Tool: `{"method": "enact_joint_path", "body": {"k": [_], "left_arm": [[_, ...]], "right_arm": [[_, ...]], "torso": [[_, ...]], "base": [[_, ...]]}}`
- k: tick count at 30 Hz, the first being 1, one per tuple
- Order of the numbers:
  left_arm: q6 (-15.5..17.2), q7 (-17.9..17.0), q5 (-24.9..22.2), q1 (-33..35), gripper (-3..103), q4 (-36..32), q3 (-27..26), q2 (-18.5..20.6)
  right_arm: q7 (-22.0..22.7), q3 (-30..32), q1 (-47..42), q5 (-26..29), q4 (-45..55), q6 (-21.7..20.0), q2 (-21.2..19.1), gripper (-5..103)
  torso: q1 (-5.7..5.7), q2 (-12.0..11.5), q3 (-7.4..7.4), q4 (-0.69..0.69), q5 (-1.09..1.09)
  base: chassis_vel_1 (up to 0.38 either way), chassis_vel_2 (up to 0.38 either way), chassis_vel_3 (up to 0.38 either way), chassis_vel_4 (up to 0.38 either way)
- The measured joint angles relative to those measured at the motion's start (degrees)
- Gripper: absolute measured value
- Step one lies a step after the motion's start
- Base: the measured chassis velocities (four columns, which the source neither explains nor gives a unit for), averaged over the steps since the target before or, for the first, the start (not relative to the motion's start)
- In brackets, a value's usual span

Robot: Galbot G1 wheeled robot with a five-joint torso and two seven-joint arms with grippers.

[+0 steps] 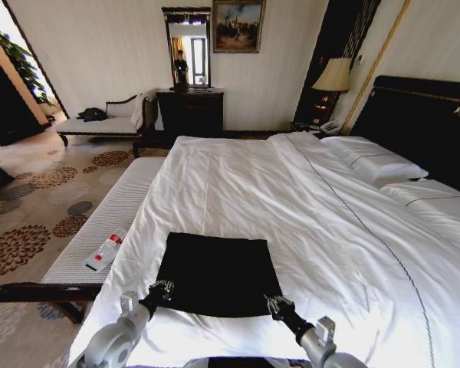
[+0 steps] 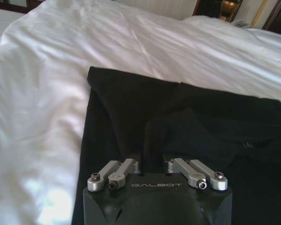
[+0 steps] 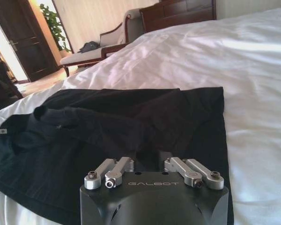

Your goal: Fold the clothes on the bed.

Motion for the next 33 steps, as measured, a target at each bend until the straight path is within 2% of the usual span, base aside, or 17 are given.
{"method": "enact_joint_path", "body": {"k": [3, 7, 9, 11, 12, 16, 17, 18, 21, 22, 25, 26, 33], "left_arm": [[-0.04, -0.01, 0.93, 1.47, 36, -0.30, -0.68, -0.37], [-0.34, 0.05, 1.64, 3.71, 57, -1.91, -2.30, -1.01], [-0.40, 0.07, 1.46, 3.89, 57, -2.27, -2.78, -1.12], [-0.42, 0.06, 0.16, 3.63, 69, -2.77, -3.99, -1.29], [-0.42, 0.06, 0.16, 3.63, 69, -2.77, -3.99, -1.29], [-0.28, -0.64, -3.37, 0.09, 90, -2.19, -5.41, -1.10], [-0.28, -0.64, -3.37, 0.09, 90, -2.19, -5.41, -1.10], [-0.15, -0.95, -4.37, -1.20, 95, -1.78, -5.49, -0.95], [0.39, -1.78, -7.26, -6.16, 100, 0.12, -4.81, 0.05], [0.39, -1.78, -7.26, -6.16, 100, 0.12, -4.81, 0.05], [0.99, -2.43, -9.78, -11.87, 100, 2.95, -2.35, 1.77], [0.99, -2.43, -9.78, -11.87, 100, 2.95, -2.35, 1.77], [1.91, -3.12, -15.05, -24.89, 100, 9.46, 3.79, 4.49]], "right_arm": [[-0.37, 0.59, -0.69, 0.37, 0.60, 0.21, -0.25, 35], [-0.43, 1.93, -1.72, 4.15, 2.42, 0.20, -0.24, 57], [-0.41, 2.31, -1.79, 5.17, 2.84, 0.21, -0.19, 57], [-0.04, 3.26, -1.47, 7.52, 3.61, 0.12, -0.16, 68], [-0.04, 3.26, -1.47, 7.52, 3.61, 0.12, -0.16, 68], [1.96, 5.39, 1.65, 14.06, 4.30, -2.55, -1.26, 89], [1.96, 5.39, 1.65, 14.06, 4.30, -2.55, -1.26, 89], [2.47, 5.92, 2.67, 15.92, 4.35, -3.49, -1.70, 89], [4.42, 7.09, 6.57, 21.99, 4.26, -6.76, -3.37, 100], [4.42, 7.09, 6.57, 21.99, 4.26, -6.76, -3.37, 100], [6.53, 7.36, 12.12, 28.20, 2.89, -10.09, -5.35, 100], [6.53, 7.36, 12.12, 28.20, 2.89, -10.09, -5.35, 100], [7.66, 5.46, 23.00, 41.16, -3.94, -14.79, -8.20, 100]], "torso": [[0.00, 0.00, 0.00, 0.00, 0.00], [0.00, 0.00, 0.00, 0.01, 0.00], [0.00, 0.01, 0.00, 0.01, 0.00], [0.00, 0.00, 0.00, 0.00, 0.00], [0.00, 0.00, 0.00, 0.00, 0.00], [0.00, 0.00, 0.00, 0.00, 0.00], [0.00, 0.00, 0.00, 0.00, 0.00], [0.00, 0.00, 0.00, 0.00, 0.00], [0.00, 0.00, 0.01, 0.00, 0.00], [0.00, 0.00, 0.01, 0.00, 0.00], [0.00, -0.01, 0.01, 0.00, 0.00], [0.00, -0.01, 0.01, 0.00, 0.00], [0.01, -0.01, 0.02, -0.01, 0.01]], "base": [[0.000, 0.000, 0.000, 0.000], [0.000, 0.000, 0.000, 0.000], [0.000, 0.000, 0.000, 0.000], [0.000, 0.000, 0.000, 0.000], [0.000, 0.000, 0.000, 0.000], [0.000, 0.000, 0.000, 0.000], [0.000, 0.000, 0.000, 0.000], [0.000, 0.000, 0.000, 0.000], [0.000, 0.000, 0.000, 0.000], [0.000, 0.000, 0.000, 0.000], [0.000, 0.000, 0.000, 0.000], [0.000, 0.000, 0.000, 0.000], [0.000, 0.000, 0.000, 0.000]]}}
